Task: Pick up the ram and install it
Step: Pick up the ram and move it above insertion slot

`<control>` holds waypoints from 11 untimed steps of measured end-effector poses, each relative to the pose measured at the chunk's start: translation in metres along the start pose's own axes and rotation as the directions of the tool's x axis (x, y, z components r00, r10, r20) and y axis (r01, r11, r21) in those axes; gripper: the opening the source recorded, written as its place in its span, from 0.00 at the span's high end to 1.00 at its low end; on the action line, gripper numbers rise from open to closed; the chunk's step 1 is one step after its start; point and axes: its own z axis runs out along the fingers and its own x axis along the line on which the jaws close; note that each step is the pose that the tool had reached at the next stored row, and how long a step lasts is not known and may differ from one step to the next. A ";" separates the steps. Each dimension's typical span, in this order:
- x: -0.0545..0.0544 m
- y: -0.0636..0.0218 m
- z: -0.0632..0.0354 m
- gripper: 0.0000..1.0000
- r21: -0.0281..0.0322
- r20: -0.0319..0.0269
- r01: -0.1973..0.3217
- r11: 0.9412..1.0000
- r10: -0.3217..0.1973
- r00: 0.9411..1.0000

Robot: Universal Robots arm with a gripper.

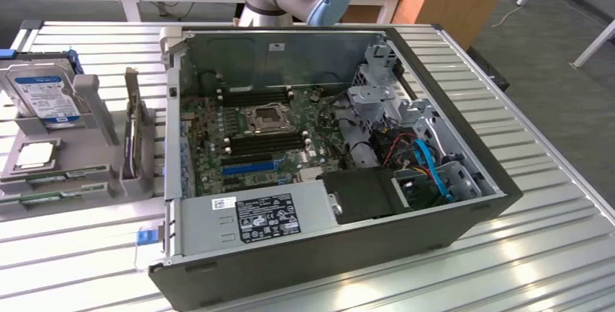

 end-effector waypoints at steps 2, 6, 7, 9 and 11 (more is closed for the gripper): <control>0.000 0.0000 0.0000 0.71 0.000 0.000 0.000 1.000 0.000 1.000; 0.000 0.0000 0.0000 0.71 0.000 0.000 0.000 1.000 0.000 1.000; 0.000 0.0000 0.0002 0.71 0.000 0.000 0.000 1.000 0.000 1.000; 0.000 -0.0001 0.0016 0.71 0.000 0.000 0.000 1.000 0.000 1.000; 0.000 -0.0002 0.0037 0.71 0.000 0.000 0.000 1.000 0.000 1.000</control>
